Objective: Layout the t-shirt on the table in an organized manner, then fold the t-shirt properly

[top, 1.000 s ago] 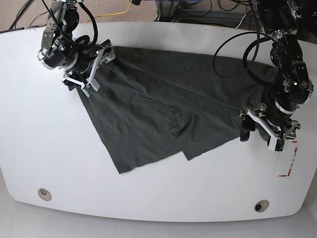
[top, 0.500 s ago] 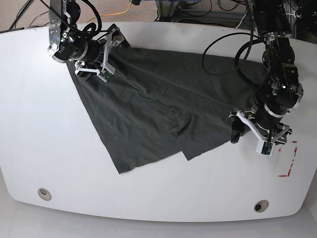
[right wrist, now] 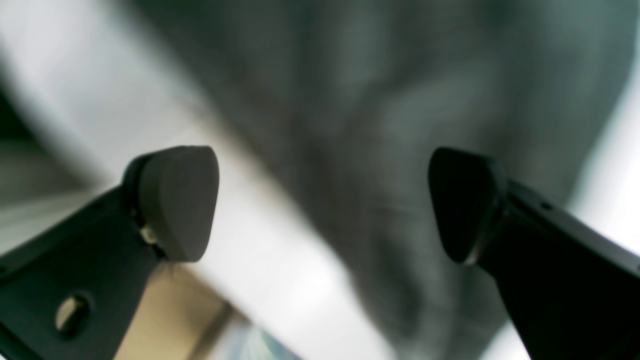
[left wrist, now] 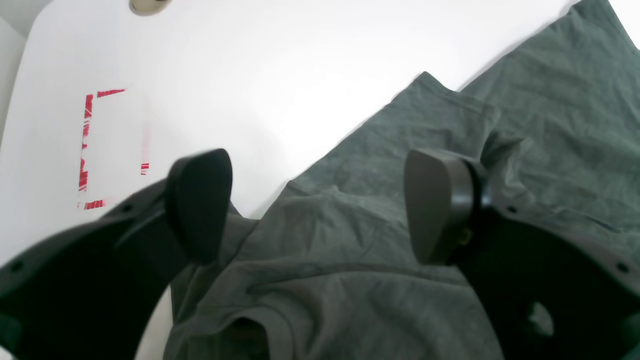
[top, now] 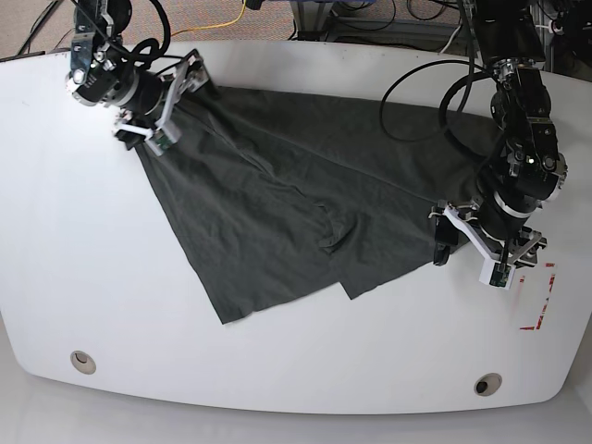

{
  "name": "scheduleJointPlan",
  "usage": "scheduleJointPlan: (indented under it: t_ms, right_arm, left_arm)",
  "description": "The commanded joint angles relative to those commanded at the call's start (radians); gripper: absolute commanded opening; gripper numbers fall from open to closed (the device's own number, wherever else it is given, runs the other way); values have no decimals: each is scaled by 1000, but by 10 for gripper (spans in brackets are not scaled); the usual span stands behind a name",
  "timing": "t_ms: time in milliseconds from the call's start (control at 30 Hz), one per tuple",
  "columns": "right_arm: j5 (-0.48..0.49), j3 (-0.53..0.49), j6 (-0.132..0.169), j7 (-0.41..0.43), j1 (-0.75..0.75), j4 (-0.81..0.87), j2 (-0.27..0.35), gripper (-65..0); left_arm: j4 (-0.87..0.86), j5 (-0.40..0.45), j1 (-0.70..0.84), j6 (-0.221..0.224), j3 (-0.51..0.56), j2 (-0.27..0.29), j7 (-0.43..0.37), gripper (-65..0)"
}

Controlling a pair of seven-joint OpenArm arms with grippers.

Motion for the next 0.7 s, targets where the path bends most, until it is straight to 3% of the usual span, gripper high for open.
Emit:
scheduleJointPlan:
  t_ms: [233,433,600,700]
  right_arm:
    - [-34,129,0,0,37,-17,-17,0]
    - [-126,143,0,8,38,-81,-21,0]
    - [-138,146,0,95,34,-176,-35,0]
    - [-135,146,0,101,34,-204,-38,0]
  left_arm:
    - [0,0,2,0,0,2,0,-139]
    - [0,0,14,0,0,0,0,-139]
    - [2,0,61,0,-15,-3,0,-139]
    - [2,0,106,-5,-64,-2,0,-139]
